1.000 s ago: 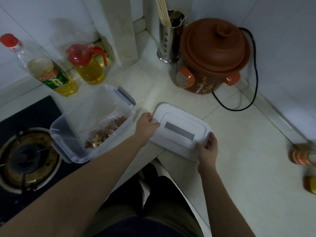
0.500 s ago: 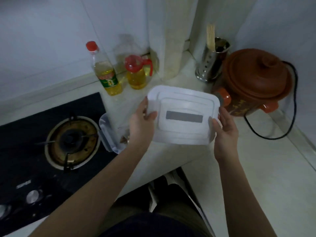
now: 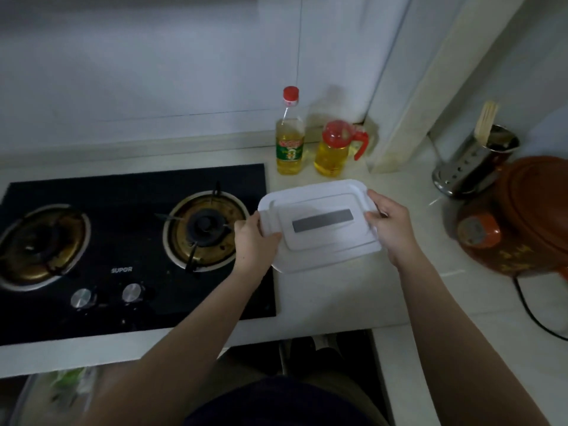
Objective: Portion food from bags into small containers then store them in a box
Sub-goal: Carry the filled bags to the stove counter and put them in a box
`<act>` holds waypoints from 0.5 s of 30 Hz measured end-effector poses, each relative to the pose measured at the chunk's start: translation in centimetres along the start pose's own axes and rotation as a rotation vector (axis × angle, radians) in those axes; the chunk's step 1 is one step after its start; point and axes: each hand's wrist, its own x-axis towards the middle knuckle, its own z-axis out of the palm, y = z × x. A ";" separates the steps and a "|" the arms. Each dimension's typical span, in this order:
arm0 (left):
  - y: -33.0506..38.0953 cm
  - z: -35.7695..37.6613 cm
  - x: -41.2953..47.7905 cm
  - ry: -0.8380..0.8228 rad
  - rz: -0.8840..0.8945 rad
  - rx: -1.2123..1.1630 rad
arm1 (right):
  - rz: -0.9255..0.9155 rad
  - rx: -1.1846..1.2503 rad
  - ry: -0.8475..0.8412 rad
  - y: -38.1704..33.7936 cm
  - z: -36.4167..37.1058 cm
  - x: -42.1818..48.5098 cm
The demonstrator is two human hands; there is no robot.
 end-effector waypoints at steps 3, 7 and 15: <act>-0.4 0.5 0.1 -0.005 -0.037 0.026 | 0.029 -0.084 0.015 0.6 0.2 0.2; -1.3 1.1 0.4 -0.022 -0.044 -0.045 | 0.013 -0.132 0.038 0.6 0.5 0.0; -1.5 1.6 2.5 -0.015 -0.036 -0.002 | 0.080 -0.096 0.108 0.6 0.7 -0.8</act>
